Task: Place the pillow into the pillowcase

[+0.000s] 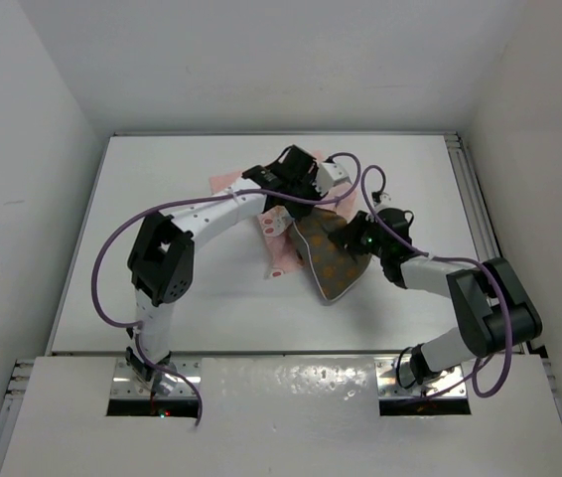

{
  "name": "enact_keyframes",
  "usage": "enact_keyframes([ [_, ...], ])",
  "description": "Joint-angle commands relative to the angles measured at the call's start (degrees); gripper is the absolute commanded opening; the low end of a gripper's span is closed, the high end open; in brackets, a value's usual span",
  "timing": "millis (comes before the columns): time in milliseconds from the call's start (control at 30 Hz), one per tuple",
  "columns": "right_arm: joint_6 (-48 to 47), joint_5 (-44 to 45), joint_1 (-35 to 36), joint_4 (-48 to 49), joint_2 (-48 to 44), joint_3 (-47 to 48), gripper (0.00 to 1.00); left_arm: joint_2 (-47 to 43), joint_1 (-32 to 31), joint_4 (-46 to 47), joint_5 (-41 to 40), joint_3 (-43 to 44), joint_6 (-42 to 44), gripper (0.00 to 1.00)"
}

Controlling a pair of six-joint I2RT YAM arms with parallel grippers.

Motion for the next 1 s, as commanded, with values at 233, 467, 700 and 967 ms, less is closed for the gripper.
enact_keyframes([
  [233,0.0,1.2,1.1,2.4,-5.6,-3.1,0.0,-4.3,-0.3,6.1,-2.4,-3.2,0.2,0.0],
  [467,0.4,1.4,2.0,1.9,-5.1,-3.5,0.0,-2.9,0.3,14.2,-10.2,-9.1,0.1,0.22],
  [700,-0.1,2.1,2.9,0.9,-5.4,-3.4,0.0,-3.0,0.6,13.1,-7.0,-7.5,-2.5,0.0],
  [967,1.5,-0.1,3.2,2.3,-9.7,2.4,0.0,-7.1,-2.4,-0.1,5.5,0.9,1.6,0.0],
])
